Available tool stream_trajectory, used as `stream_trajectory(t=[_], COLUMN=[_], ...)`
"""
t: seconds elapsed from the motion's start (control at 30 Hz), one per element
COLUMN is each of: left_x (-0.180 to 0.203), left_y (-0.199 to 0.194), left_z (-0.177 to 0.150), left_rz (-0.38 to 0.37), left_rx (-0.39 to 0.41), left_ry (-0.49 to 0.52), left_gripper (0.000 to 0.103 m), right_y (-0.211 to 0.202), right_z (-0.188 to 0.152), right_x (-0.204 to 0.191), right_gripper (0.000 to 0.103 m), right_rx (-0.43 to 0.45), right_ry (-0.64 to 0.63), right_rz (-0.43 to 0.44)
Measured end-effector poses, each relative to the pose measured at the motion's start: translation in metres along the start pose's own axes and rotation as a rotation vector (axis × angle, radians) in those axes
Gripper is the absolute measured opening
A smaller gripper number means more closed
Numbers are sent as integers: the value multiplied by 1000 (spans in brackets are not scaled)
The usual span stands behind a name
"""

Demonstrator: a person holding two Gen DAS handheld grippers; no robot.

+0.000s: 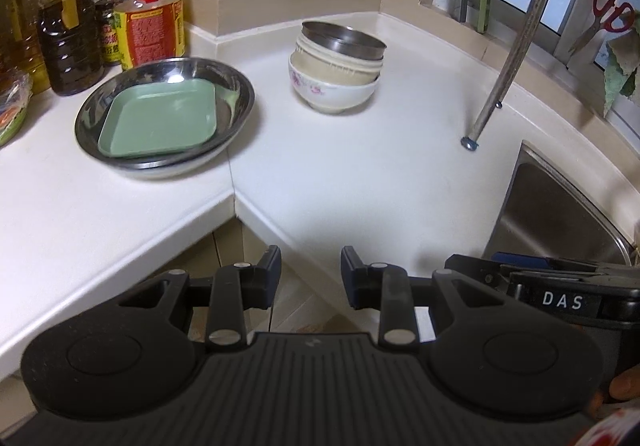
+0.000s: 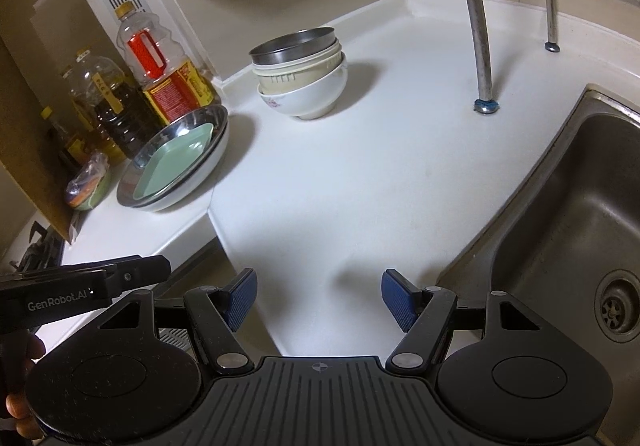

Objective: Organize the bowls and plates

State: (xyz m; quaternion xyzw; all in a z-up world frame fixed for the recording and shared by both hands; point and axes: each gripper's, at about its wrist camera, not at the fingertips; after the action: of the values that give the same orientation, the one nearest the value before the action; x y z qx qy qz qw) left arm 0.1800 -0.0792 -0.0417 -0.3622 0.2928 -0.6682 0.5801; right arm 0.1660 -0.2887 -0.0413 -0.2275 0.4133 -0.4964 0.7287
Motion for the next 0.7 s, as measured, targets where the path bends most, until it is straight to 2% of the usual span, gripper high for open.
stream_trajectory(t=[0.33,0.53,0.7], left_x=[-16,-23,-24], left_y=[26,49,67], left_z=[71,125,168], left_rz=[-18,-53,-82], left_rx=[78,119,152], left_ry=[17,27,46], left_gripper=[29,29,30], right_y=[17,33,45], right_z=[57,106,147], right_x=[3,2,5], right_gripper=[69,69,69], right_rx=[72,142,214], right_ry=[18,39,101], right_rz=[-39,-56,-37])
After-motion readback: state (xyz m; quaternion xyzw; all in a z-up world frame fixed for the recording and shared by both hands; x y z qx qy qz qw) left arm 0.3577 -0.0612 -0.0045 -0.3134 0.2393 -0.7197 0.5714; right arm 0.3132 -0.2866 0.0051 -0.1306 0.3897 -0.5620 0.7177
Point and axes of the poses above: each gripper's, at about its wrist camera, not at the fingertips, and y roughly the way its jaws point, x to its right, z to its top, and after that the axes turned 7 degrees about -x, right-handed
